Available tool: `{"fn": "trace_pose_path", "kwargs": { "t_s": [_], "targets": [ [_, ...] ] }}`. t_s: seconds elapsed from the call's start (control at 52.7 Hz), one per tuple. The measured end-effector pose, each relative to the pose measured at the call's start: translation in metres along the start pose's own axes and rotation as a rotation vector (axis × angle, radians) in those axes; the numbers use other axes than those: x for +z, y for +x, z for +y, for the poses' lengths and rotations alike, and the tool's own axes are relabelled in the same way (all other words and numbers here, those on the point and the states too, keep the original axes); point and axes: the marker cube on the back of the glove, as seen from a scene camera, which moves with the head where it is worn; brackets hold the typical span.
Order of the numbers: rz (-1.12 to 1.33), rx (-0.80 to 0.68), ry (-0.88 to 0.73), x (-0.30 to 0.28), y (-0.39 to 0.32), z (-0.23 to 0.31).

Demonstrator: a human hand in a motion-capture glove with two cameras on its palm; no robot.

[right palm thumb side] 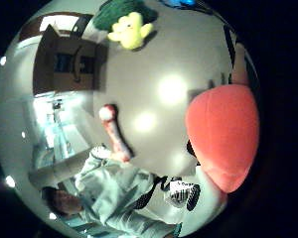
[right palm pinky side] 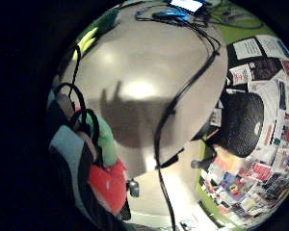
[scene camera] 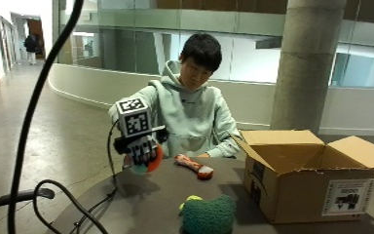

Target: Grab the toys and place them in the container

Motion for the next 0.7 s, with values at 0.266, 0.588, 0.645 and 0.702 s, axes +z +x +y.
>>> {"fn": "trace_pose_path", "kwargs": {
  "t_s": [0.266, 0.588, 0.645, 0.702],
  "targets": [
    [-0.005, -0.182, 0.051, -0.115, -0.115, 0.017],
    [-0.048, -0.320, 0.555, -0.228, -0.267, 0.004],
    [-0.058, -0.336, 0.604, -0.238, -0.291, -0.006],
    [-0.066, -0.363, 0.643, -0.243, -0.315, -0.018]
  ]
}}
